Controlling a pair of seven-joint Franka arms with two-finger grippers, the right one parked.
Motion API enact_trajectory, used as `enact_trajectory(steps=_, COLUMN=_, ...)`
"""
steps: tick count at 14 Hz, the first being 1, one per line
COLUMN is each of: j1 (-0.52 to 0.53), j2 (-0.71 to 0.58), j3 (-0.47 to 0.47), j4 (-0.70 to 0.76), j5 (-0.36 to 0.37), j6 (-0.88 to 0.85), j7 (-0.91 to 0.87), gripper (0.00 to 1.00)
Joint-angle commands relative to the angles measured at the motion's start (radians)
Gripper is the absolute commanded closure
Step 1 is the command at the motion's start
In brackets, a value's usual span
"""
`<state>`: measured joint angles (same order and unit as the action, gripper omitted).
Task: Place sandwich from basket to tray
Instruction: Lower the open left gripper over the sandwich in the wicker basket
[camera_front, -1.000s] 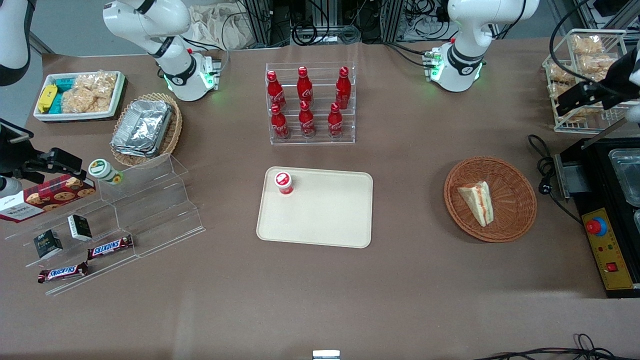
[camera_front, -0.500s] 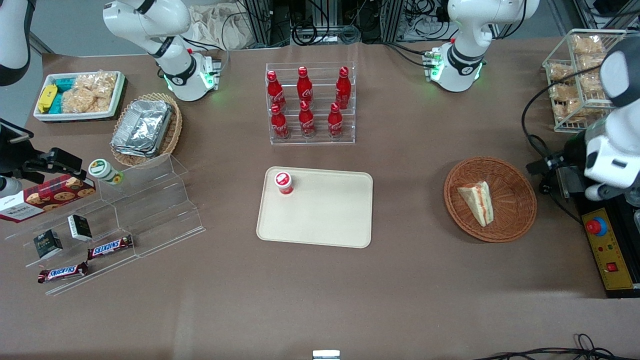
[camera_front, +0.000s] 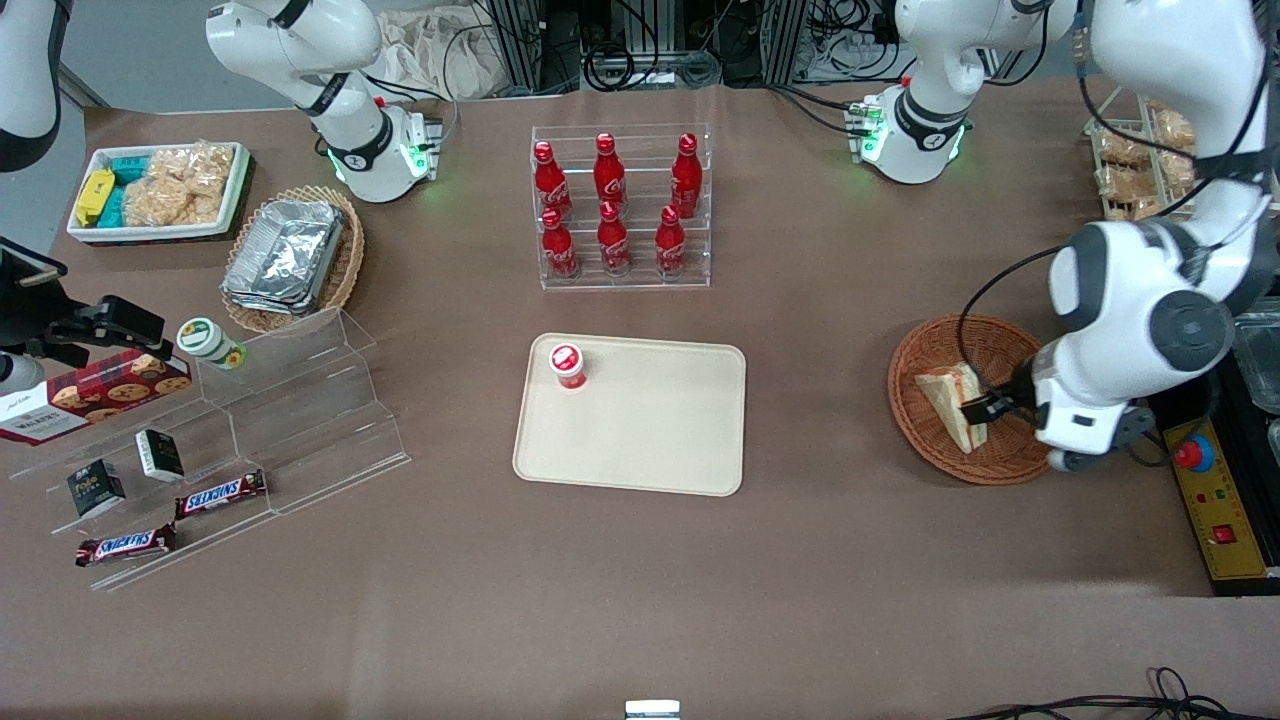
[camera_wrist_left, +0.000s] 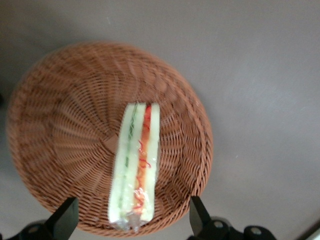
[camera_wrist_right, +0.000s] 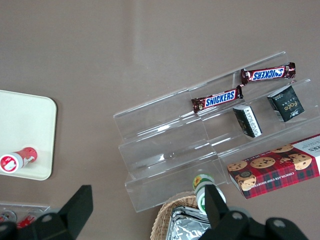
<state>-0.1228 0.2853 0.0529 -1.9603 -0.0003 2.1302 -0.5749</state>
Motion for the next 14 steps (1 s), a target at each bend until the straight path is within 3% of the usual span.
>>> enact_trajectory(steps=1, j1=-0.005, j2=-0.005, j3=0.005, j4=-0.107, j5=0.005, j6=0.117, j7=-0.02, gripper=0.0)
enact_trajectory(steps=6, j1=-0.006, j2=0.029, j3=0.007, j4=-0.226, j5=0.02, j6=0.29, j7=-0.013, gripper=0.0)
enact_trajectory(steps=7, j1=-0.006, j2=0.037, j3=0.007, j4=-0.226, j5=0.029, j6=0.29, j7=-0.016, gripper=0.05)
enact_trajectory(steps=11, j1=-0.005, j2=0.029, j3=0.008, j4=-0.216, j5=0.029, j6=0.284, j7=-0.016, gripper=0.65)
enact_trajectory(steps=13, j1=-0.005, j2=0.0, j3=0.009, j4=-0.201, j5=0.029, j6=0.277, j7=-0.017, gripper=0.79)
enact_trajectory(steps=14, j1=-0.003, j2=-0.027, j3=0.01, j4=-0.181, j5=0.029, j6=0.257, j7=-0.016, gripper=0.8)
